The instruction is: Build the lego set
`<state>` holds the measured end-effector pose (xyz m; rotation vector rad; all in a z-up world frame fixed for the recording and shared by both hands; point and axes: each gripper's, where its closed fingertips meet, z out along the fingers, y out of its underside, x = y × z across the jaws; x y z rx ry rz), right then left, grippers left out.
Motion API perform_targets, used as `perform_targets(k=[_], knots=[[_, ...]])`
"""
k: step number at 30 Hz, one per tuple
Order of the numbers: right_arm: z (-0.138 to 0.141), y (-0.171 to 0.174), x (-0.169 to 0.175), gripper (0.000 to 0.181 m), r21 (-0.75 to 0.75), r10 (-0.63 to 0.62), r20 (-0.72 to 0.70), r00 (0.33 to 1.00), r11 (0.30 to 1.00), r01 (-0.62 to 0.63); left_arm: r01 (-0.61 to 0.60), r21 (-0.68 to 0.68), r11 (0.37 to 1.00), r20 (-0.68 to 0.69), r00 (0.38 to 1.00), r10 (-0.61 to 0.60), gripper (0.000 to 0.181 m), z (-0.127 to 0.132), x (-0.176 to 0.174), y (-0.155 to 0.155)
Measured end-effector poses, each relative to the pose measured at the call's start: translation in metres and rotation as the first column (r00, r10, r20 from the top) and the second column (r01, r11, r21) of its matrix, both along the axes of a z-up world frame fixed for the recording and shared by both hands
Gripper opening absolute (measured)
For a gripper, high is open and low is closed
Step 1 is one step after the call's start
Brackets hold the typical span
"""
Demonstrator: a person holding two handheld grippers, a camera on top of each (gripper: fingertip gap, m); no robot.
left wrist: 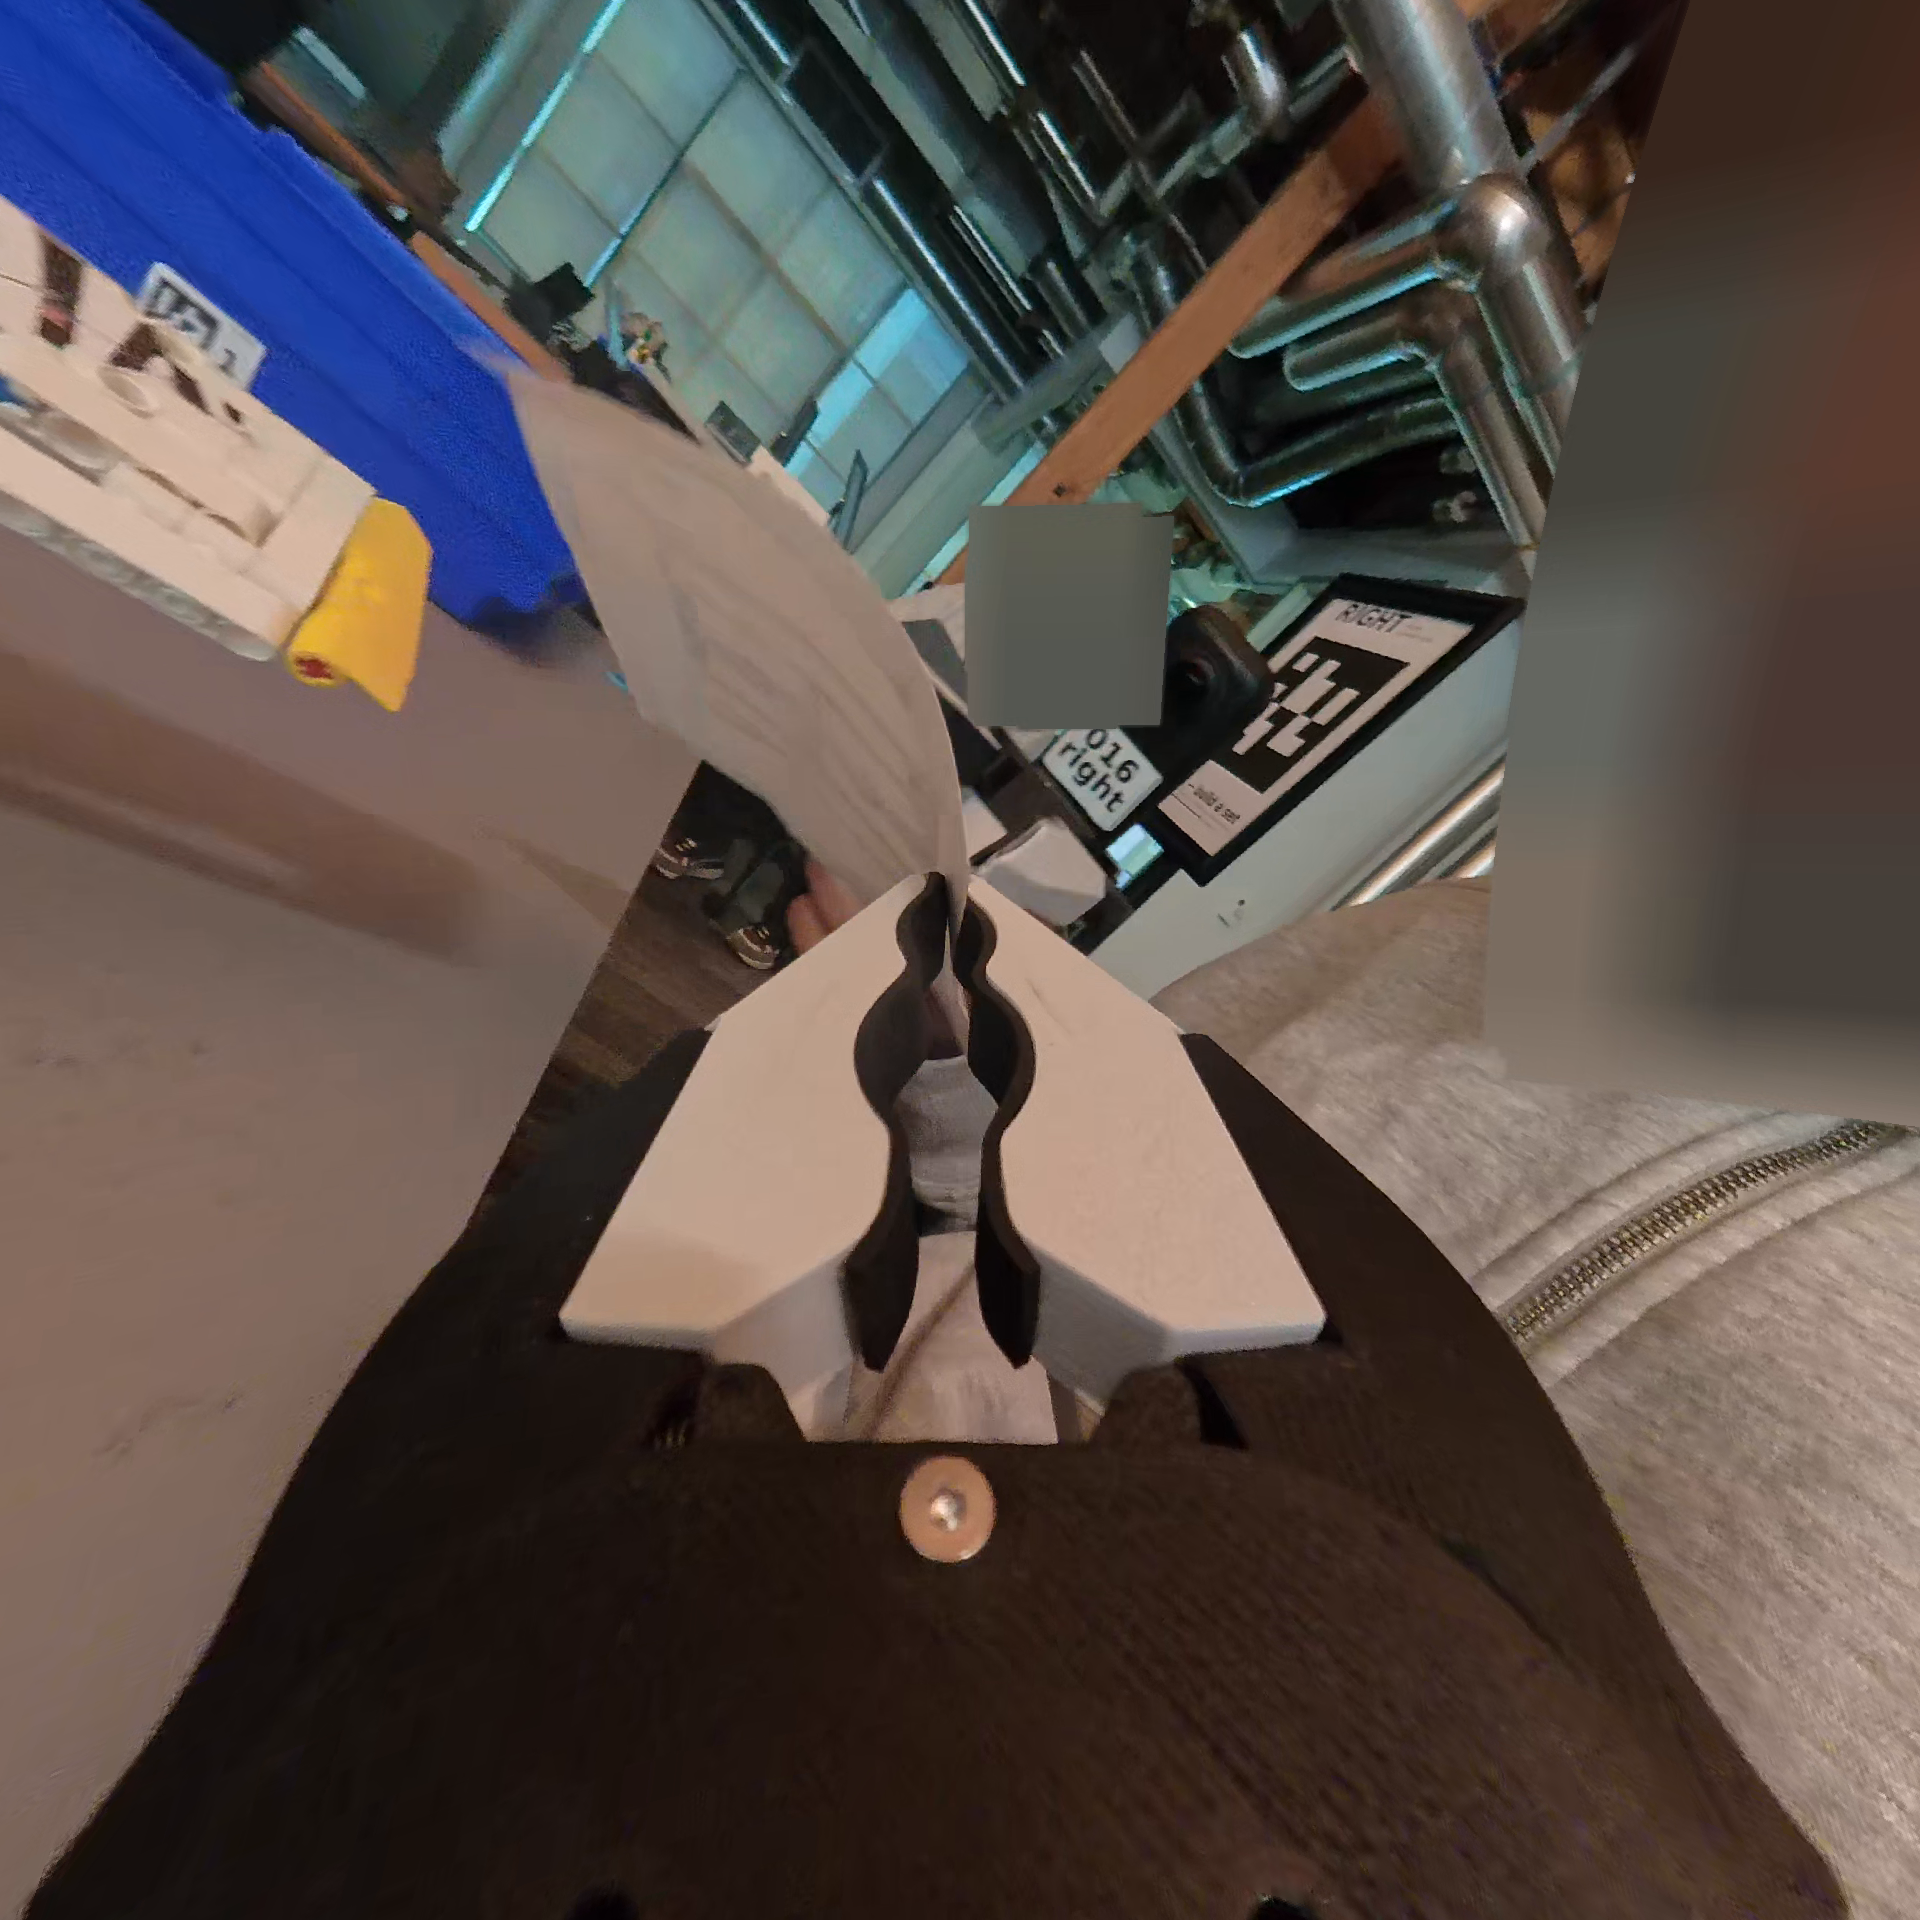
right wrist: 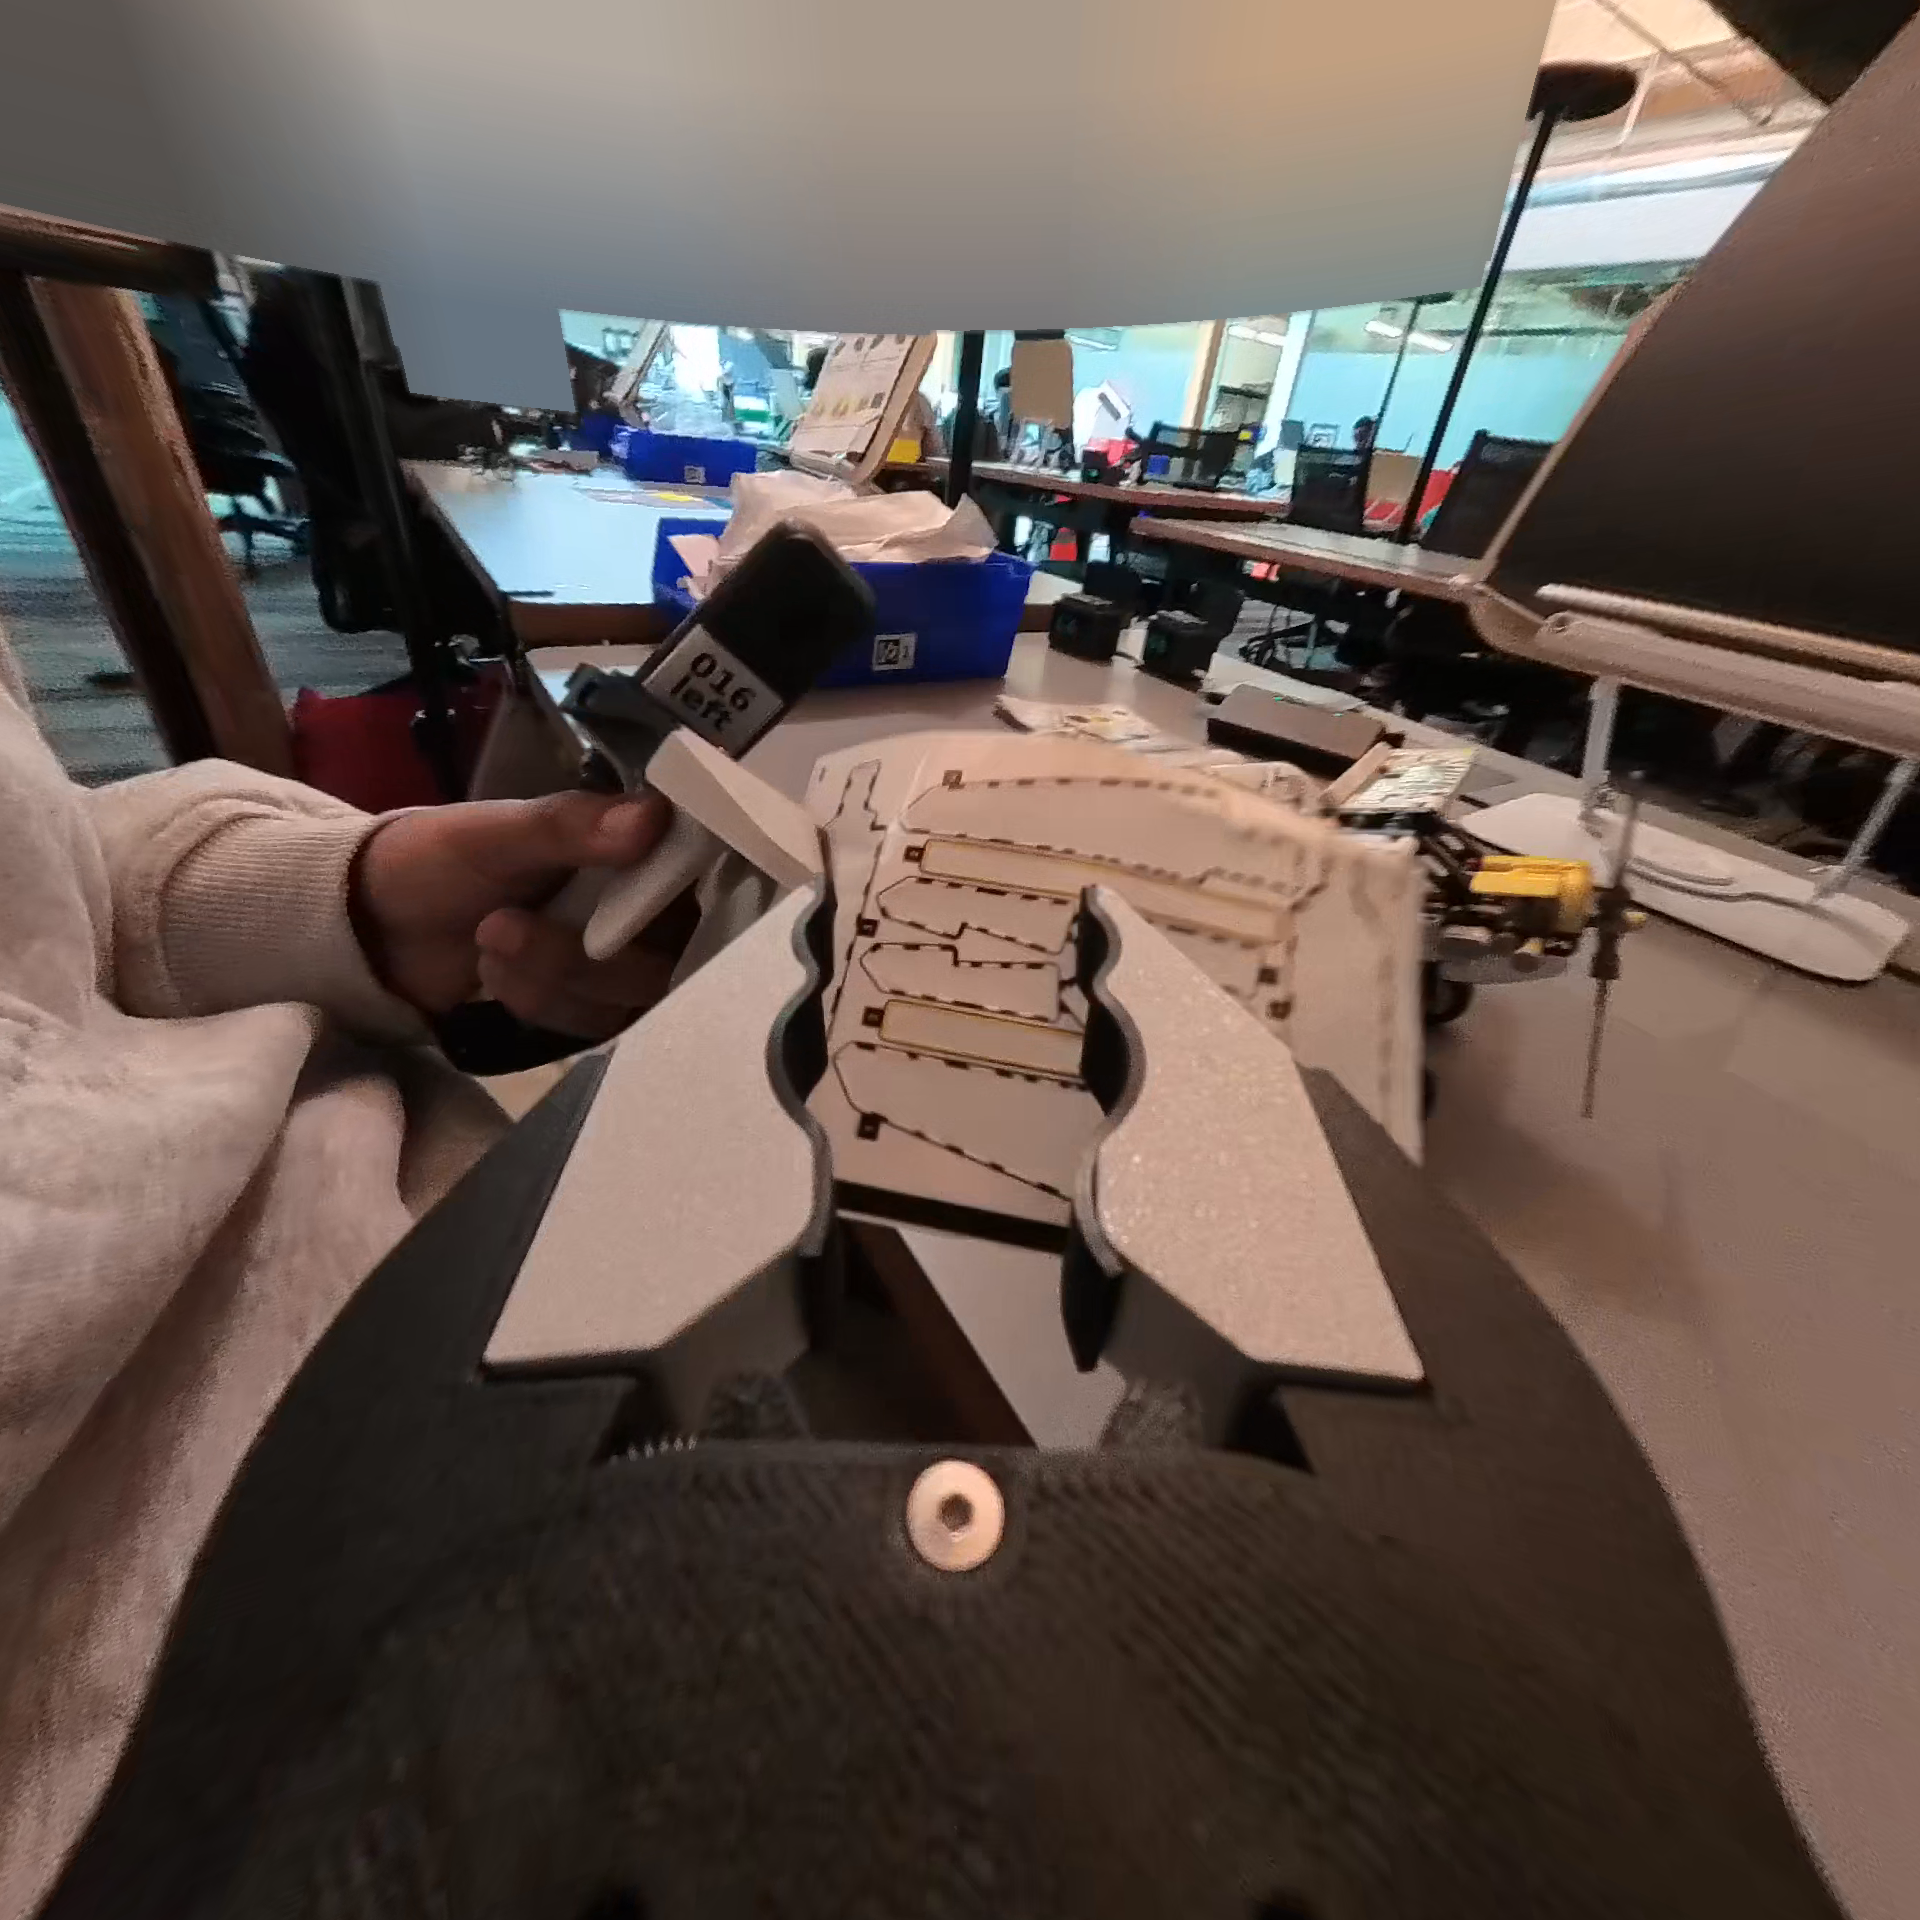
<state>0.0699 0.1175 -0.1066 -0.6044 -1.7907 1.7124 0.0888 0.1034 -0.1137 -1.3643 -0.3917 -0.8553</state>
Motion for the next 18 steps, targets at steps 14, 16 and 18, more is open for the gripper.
perform_targets(k=[14,16,18], knots=[[-0.008,-0.024,0.014,0.016,-0.089,0.199,0.101,0.975,0.978,-0.191,0.012,0.034,0.999,-0.002,1.000,-0.012,0.000,0.009,0.005,0.001],[-0.008,-0.024,0.015,0.013,-0.083,0.200,0.099,0.975,0.978,-0.193,0.013,0.035,0.999,-0.001,1.000,-0.013,0.000,0.008,0.006,0.002],[-0.007,-0.025,0.016,0.010,-0.078,0.201,0.091,0.975,0.978,-0.194,0.018,0.040,0.999,0.000,1.000,-0.018,0.000,0.009,0.007,0.002]])
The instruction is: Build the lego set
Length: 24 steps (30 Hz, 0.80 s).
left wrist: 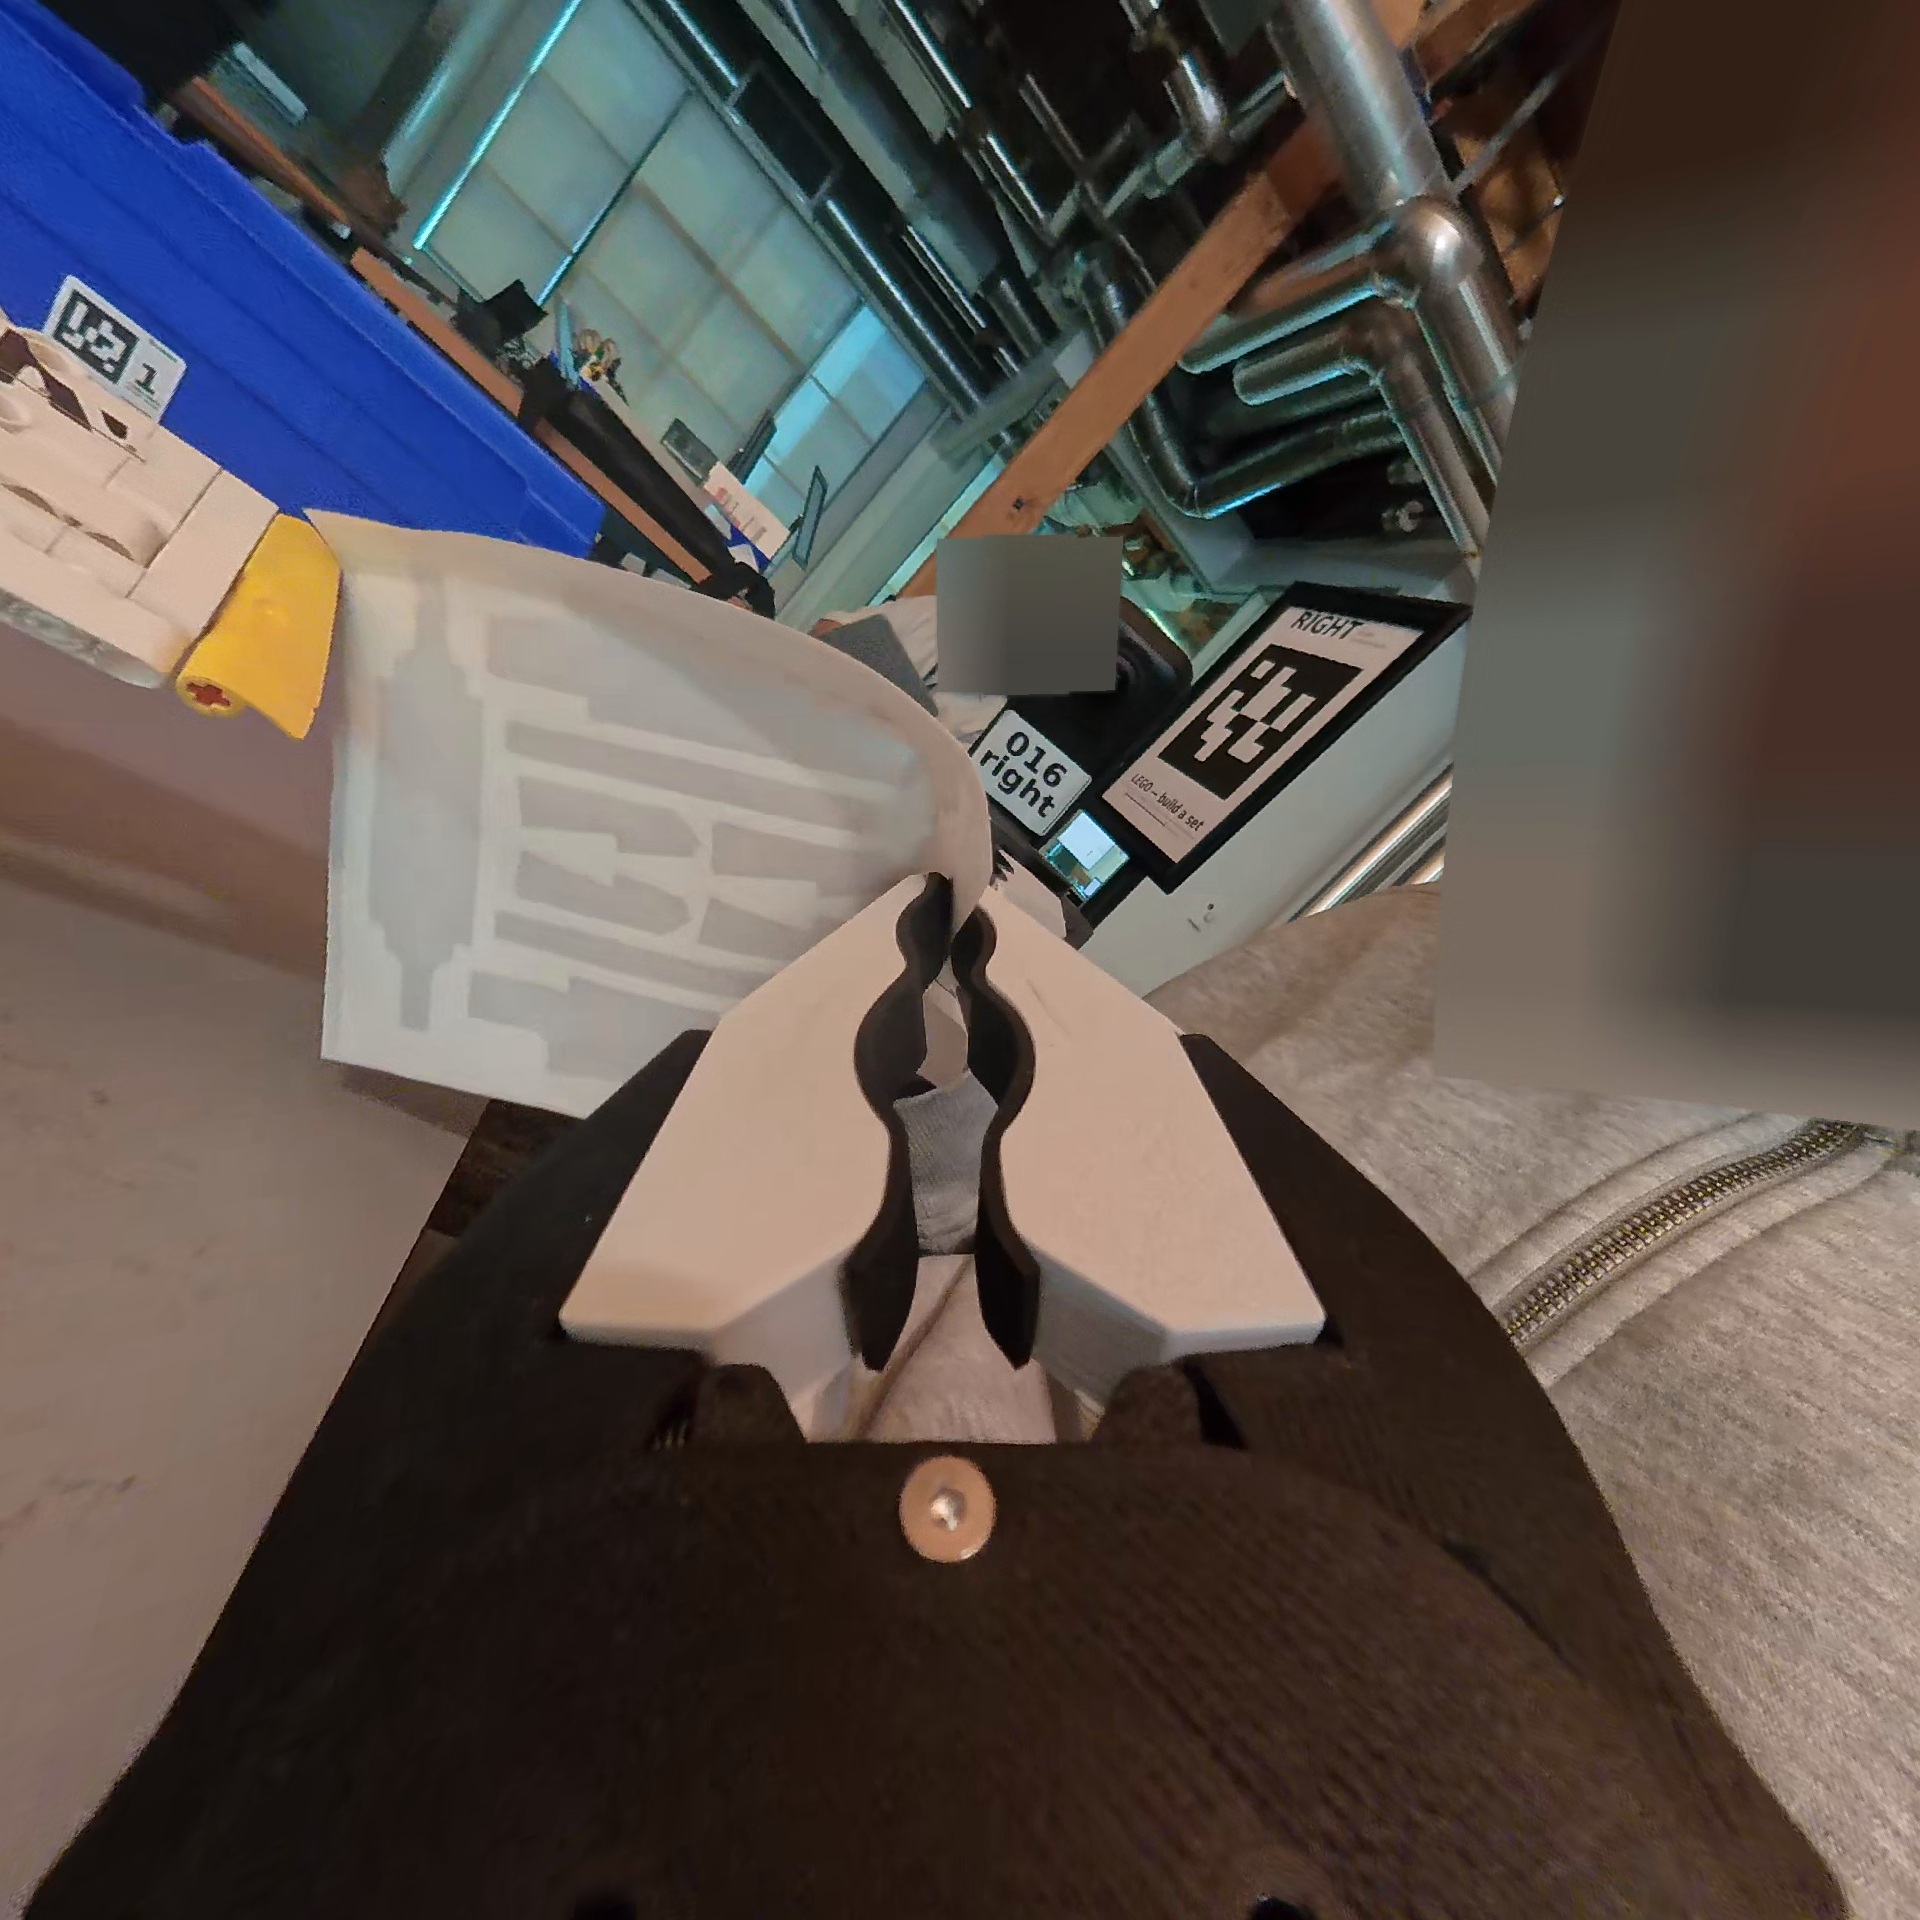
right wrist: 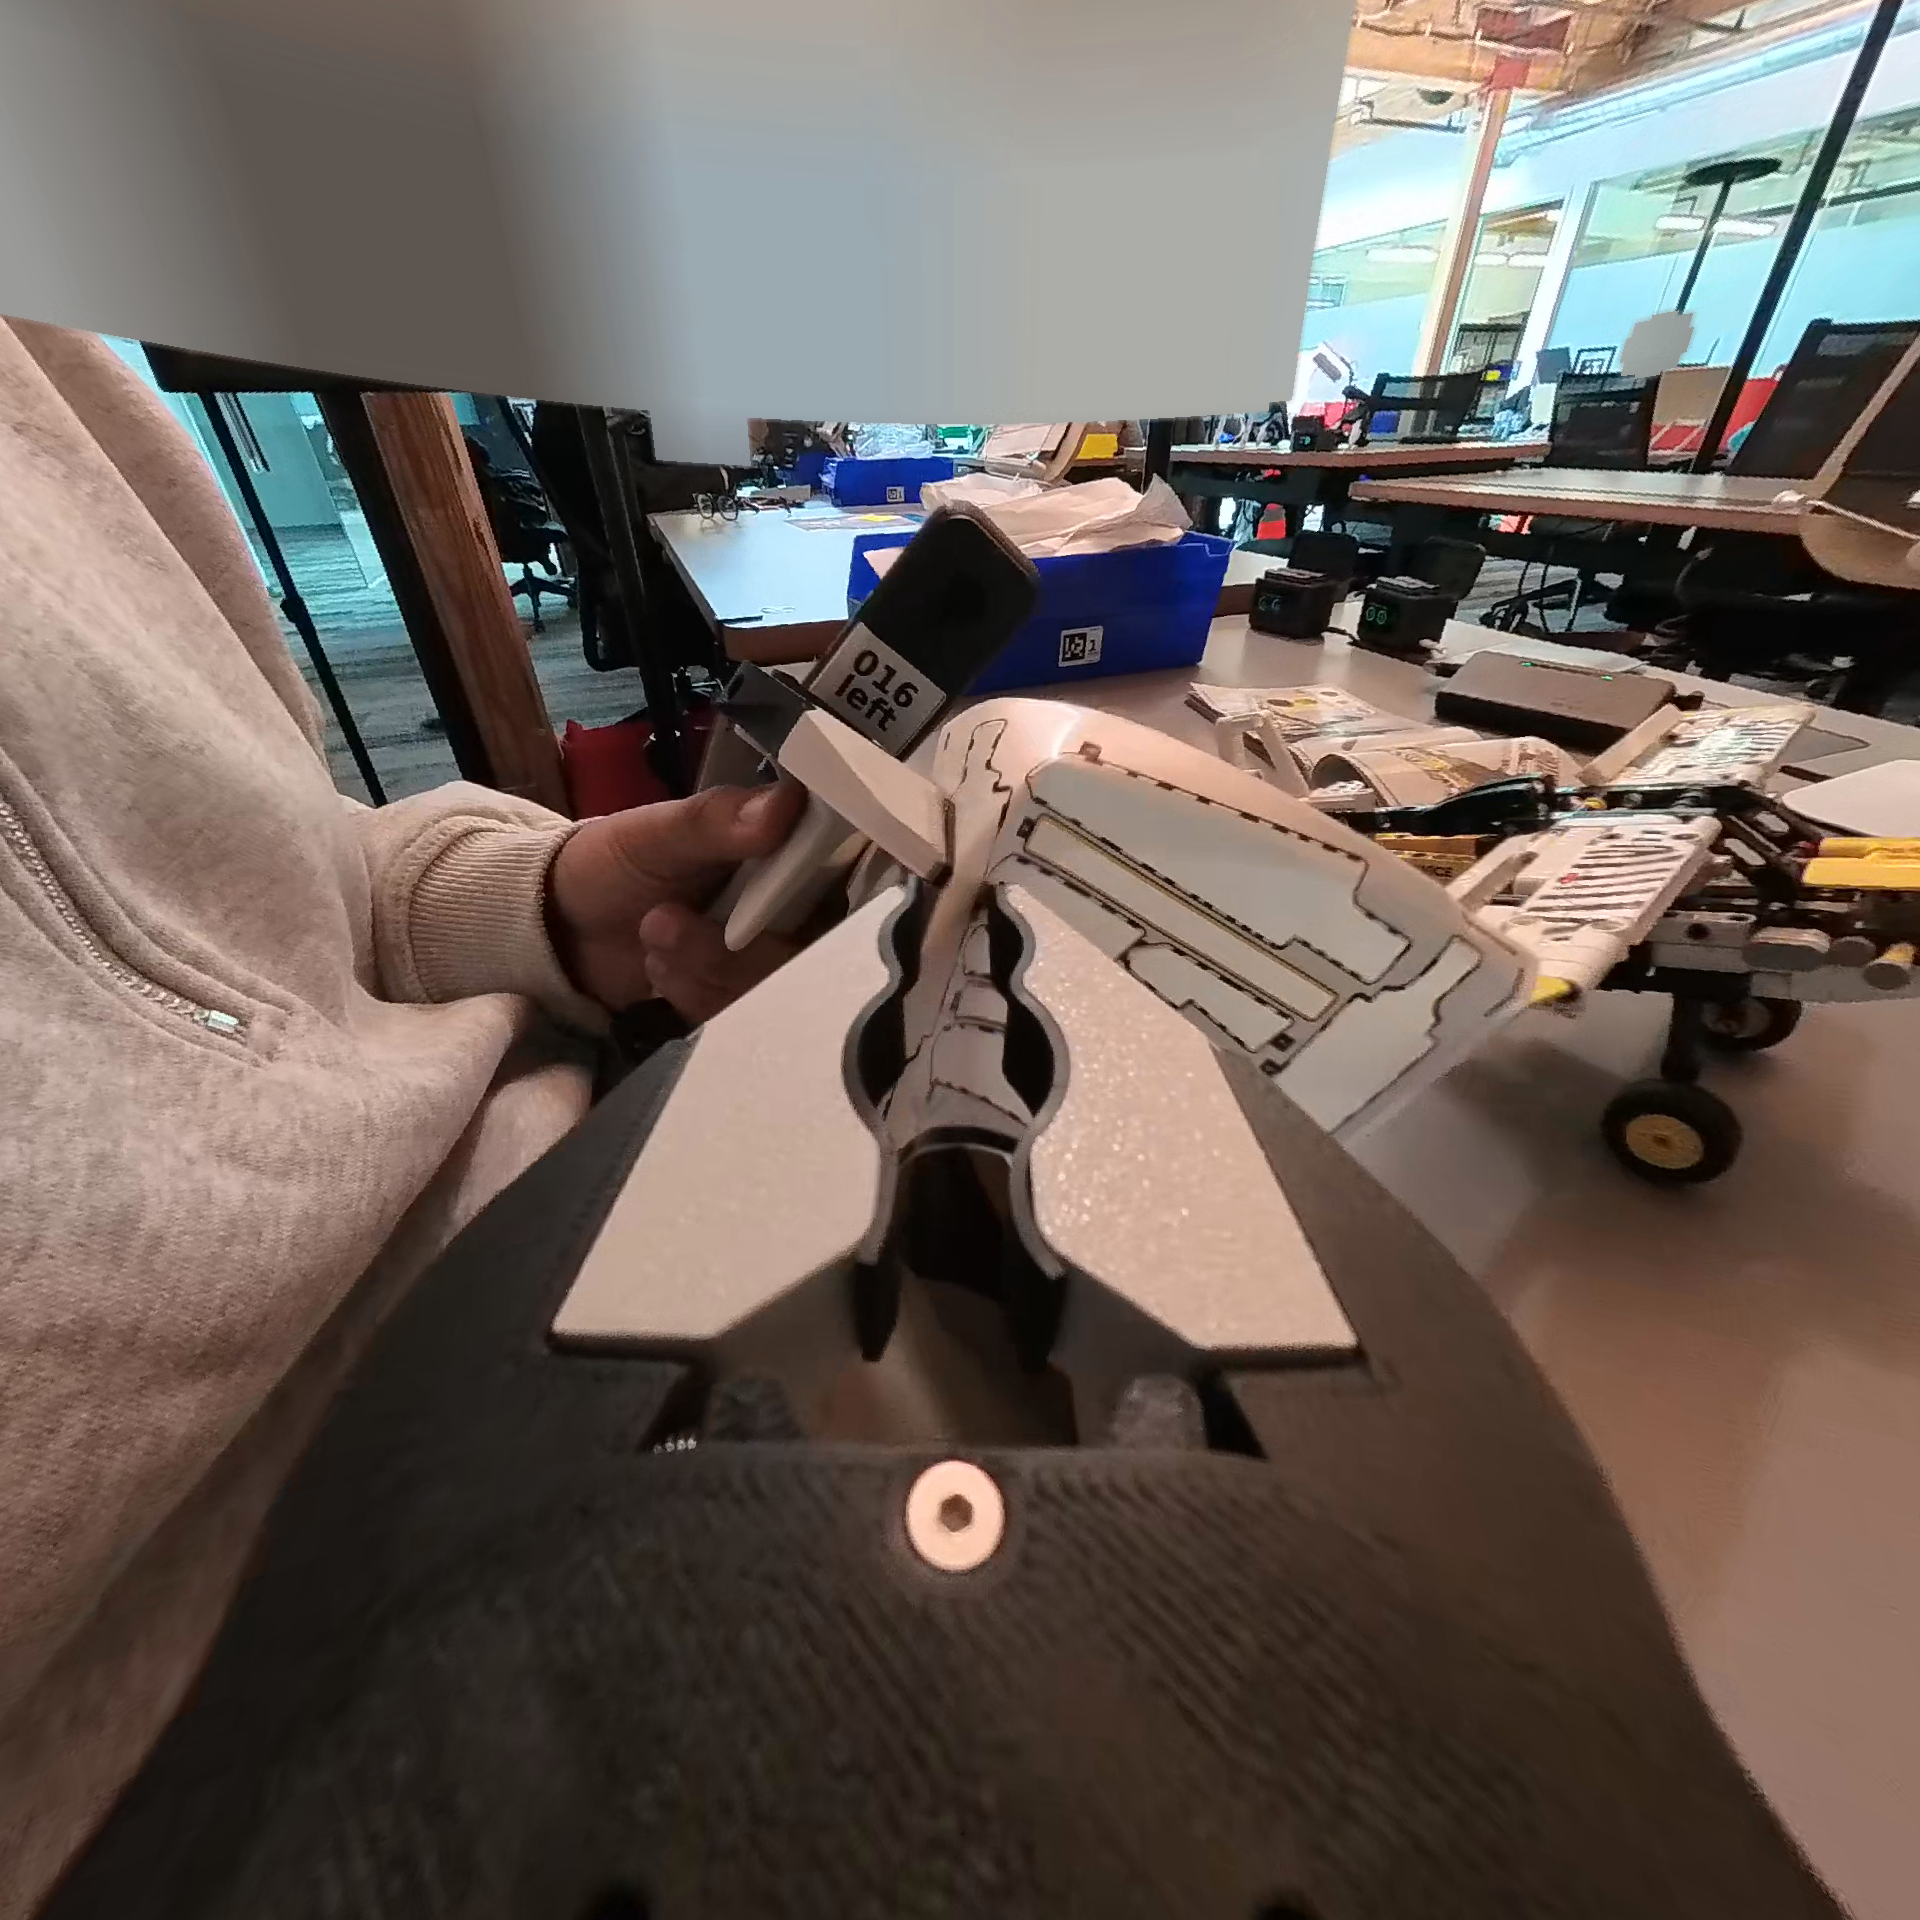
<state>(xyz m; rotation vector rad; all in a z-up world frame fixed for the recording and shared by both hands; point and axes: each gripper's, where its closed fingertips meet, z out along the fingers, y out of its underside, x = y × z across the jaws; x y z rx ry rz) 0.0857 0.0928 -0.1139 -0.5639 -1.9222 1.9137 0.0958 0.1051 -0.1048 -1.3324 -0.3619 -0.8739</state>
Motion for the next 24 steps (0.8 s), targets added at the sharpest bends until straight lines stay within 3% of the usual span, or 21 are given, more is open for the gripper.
perform_targets(k=[24], knots=[[-0.015,0.010,0.002,0.000,0.163,-0.047,-0.057,0.997,0.985,0.055,-0.076,0.015,0.997,-0.010,0.997,0.076,0.000,0.001,-0.013,-0.008]])
